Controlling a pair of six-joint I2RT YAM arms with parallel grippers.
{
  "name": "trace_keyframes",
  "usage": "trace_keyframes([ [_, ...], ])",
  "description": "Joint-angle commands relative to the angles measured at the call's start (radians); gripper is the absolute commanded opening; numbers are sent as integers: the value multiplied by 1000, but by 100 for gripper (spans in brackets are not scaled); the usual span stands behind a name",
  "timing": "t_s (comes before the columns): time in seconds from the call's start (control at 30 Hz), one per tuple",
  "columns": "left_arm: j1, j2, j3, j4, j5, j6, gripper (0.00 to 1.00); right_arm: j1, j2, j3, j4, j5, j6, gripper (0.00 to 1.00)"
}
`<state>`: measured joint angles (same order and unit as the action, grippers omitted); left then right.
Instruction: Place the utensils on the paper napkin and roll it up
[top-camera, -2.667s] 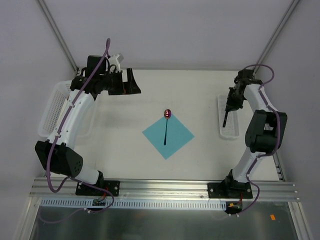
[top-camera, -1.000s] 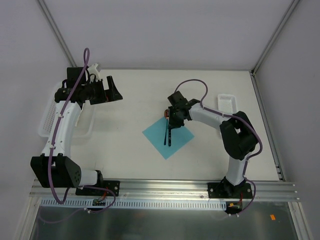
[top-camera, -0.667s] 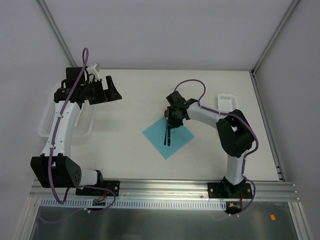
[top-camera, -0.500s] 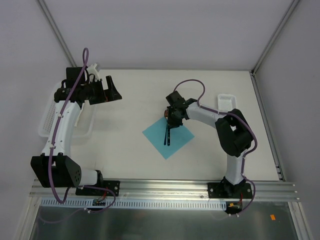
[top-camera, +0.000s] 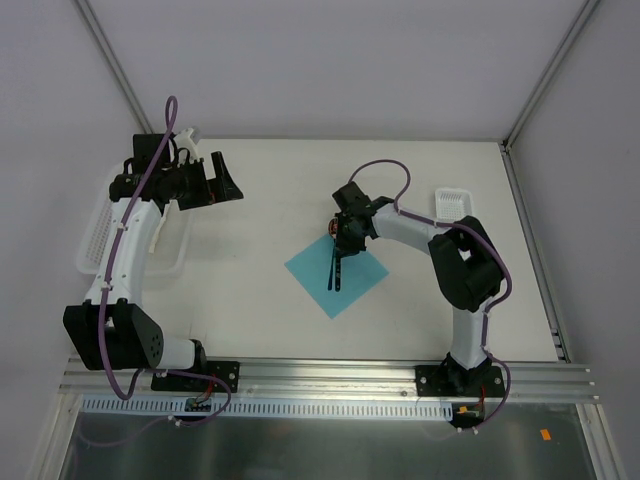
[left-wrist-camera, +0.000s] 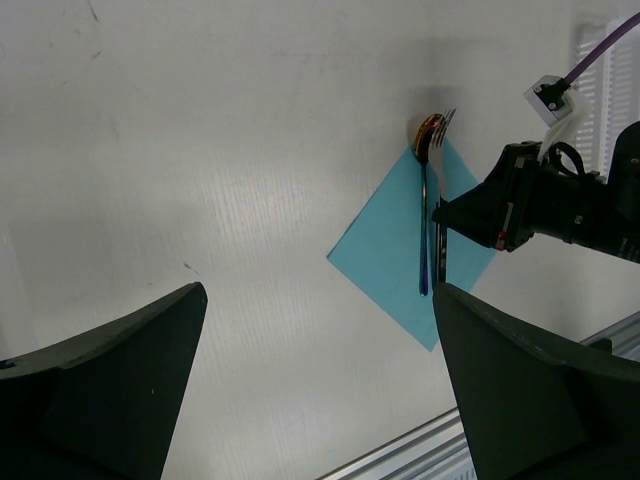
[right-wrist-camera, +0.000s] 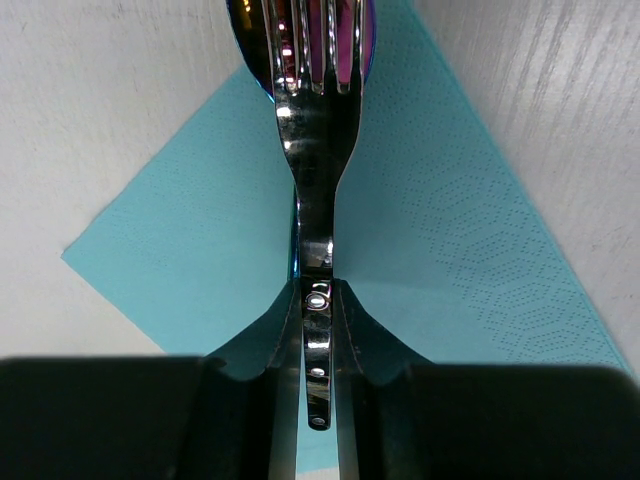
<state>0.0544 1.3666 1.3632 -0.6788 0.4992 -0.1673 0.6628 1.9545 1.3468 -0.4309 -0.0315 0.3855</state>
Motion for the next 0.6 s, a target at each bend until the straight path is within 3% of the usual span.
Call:
trace_keyframes([
  [0.0, 10, 5, 14, 7, 33, 5, 99, -5, 0, 41, 4, 1, 23, 0],
  [0.43, 22, 6, 11, 7, 44, 8, 99, -15, 17, 52, 6, -30, 42, 1],
  [0.57, 25, 12, 8, 7, 50, 8, 99, -17, 24, 60, 6, -35, 50, 9],
])
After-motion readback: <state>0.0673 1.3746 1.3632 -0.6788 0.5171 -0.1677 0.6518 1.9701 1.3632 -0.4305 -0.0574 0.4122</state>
